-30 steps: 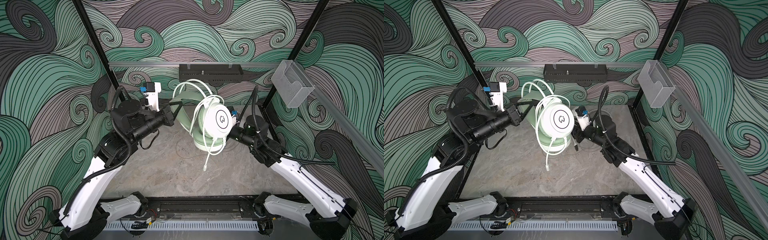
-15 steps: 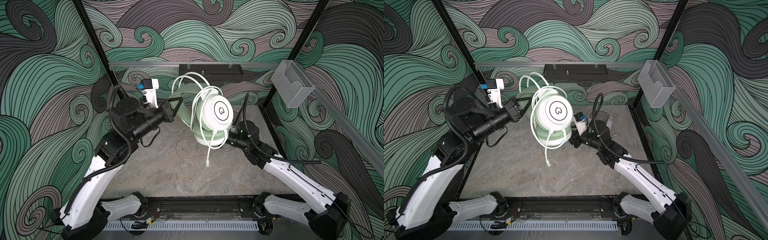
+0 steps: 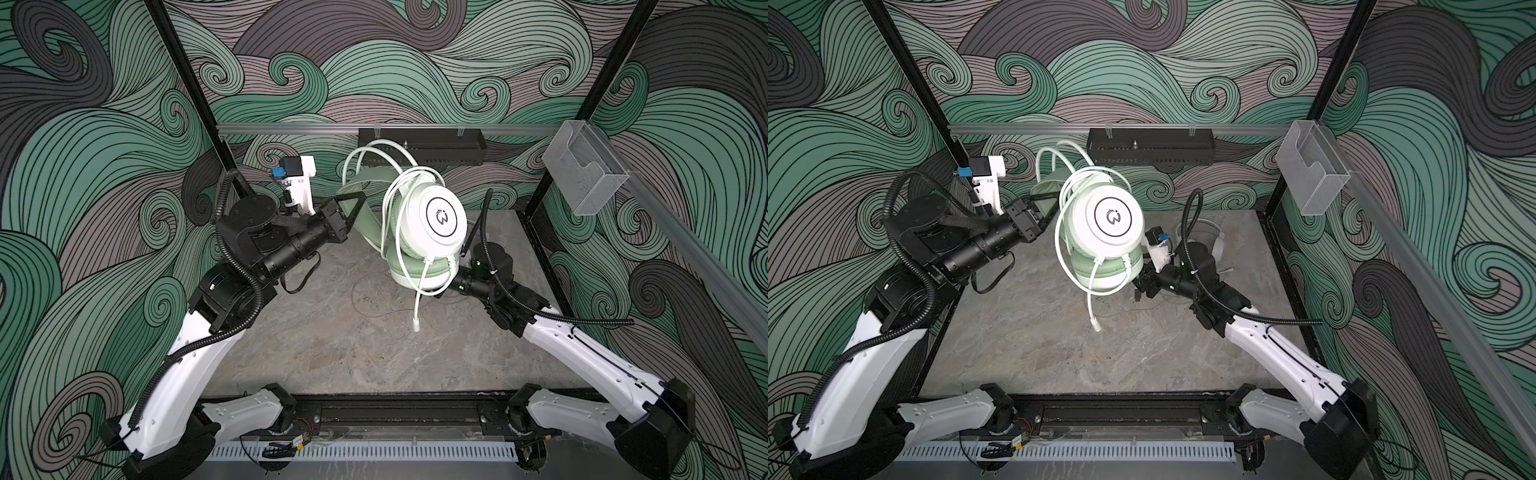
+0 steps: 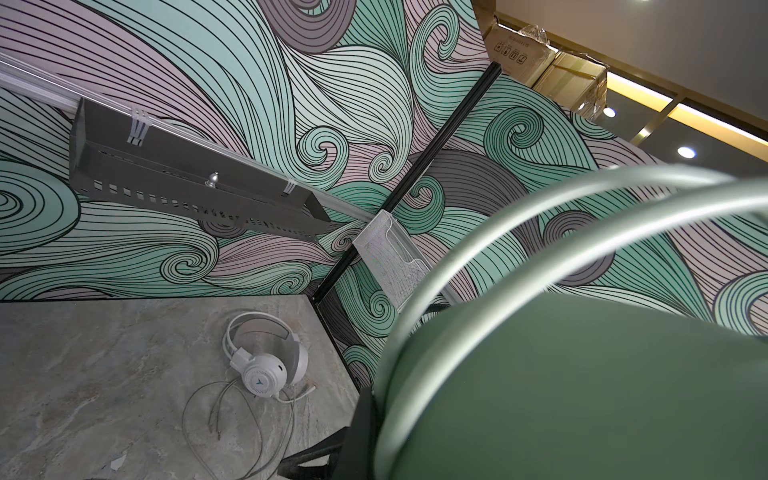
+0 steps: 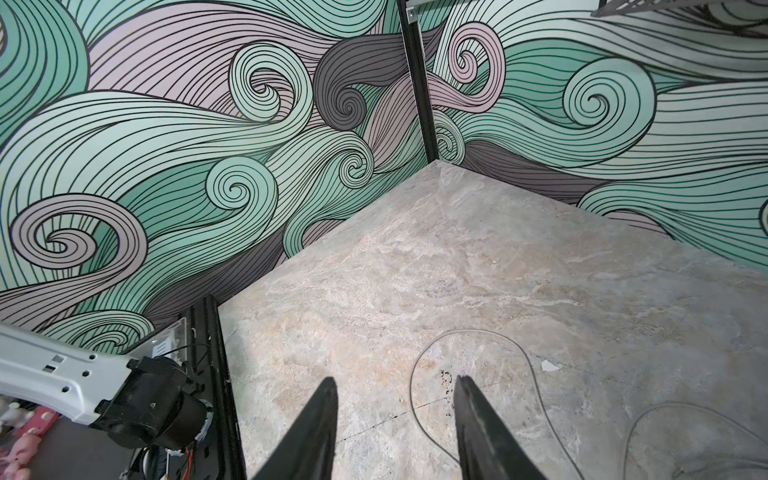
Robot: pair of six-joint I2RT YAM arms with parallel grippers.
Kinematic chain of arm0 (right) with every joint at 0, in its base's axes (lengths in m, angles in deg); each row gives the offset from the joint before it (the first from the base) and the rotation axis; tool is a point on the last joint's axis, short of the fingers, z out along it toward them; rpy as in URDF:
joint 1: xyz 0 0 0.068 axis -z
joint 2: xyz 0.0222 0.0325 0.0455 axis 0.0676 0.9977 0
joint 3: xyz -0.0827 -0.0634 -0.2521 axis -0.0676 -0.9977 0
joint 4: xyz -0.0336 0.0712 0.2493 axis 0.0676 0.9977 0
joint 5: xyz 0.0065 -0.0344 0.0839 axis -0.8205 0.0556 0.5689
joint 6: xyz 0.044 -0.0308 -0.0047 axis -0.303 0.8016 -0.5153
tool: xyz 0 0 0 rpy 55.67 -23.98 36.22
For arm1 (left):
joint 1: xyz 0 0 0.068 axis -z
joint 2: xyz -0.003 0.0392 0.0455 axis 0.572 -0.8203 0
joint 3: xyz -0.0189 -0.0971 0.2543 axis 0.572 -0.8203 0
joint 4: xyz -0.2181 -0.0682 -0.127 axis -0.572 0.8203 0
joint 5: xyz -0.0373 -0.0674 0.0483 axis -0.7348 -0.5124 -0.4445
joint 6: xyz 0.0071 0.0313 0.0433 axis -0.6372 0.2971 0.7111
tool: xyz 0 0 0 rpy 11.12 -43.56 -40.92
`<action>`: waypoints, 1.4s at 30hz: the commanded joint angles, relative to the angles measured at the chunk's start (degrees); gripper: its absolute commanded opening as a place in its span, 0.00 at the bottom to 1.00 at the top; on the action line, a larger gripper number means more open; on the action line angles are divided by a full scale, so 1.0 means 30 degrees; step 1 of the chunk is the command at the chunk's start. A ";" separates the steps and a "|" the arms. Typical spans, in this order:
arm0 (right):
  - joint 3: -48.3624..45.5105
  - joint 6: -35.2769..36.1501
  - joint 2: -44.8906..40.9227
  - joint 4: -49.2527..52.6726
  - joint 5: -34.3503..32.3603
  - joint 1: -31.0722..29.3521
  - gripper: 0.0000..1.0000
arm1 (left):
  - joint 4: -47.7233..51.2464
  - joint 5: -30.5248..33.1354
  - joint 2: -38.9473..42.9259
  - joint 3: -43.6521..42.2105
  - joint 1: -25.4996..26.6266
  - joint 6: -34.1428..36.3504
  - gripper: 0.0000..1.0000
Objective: Wrap the headphones
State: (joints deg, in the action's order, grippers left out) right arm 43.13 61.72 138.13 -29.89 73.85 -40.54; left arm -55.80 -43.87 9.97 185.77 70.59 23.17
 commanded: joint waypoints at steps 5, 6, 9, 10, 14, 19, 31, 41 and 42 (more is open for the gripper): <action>-0.0607 0.0002 -0.0459 -0.0265 0.0736 0.0092 0.47 | -0.2150 0.0307 0.0000 0.1244 -0.0094 -0.1091 0.00; -0.0631 0.0031 -0.0482 -0.0226 0.0763 0.0093 0.47 | -0.2147 0.0322 -0.0023 0.1271 -0.0094 -0.1076 0.00; -0.0772 0.0088 -0.0562 -0.0231 0.0808 0.0093 0.46 | -0.2174 0.0350 -0.0029 0.1287 -0.0094 -0.1061 0.00; -0.0756 0.0121 -0.0533 -0.0169 0.0846 0.0093 0.45 | -0.2155 0.0362 -0.0057 0.1298 -0.0102 -0.1047 0.00; -0.0857 0.0318 -0.0697 0.0129 0.0954 0.0089 0.45 | -0.2063 0.0498 -0.0029 0.1383 -0.0122 -0.0960 0.00; -0.1120 0.0443 -0.1254 0.0585 0.1311 0.0093 0.45 | -0.1881 0.0667 0.0006 0.1419 -0.0124 -0.0814 0.00; -0.2102 0.0707 -0.3109 0.2196 0.1680 0.0067 0.41 | -0.1647 0.0555 -0.0081 0.1528 -0.0175 -0.0681 0.00; -0.2733 0.0756 -0.2862 0.1942 0.2263 0.0045 0.41 | -0.1590 0.0505 -0.0242 0.1799 -0.0241 -0.0651 0.00; -0.2777 0.0820 -0.2833 0.2019 0.2235 0.0037 0.41 | -0.1582 0.0525 -0.0258 0.1826 -0.0241 -0.0651 0.00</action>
State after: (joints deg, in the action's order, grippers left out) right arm 35.26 63.47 129.58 -24.26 79.49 -40.54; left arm -56.54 -42.60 8.86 187.80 70.33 23.04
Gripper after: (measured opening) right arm 0.413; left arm 0.060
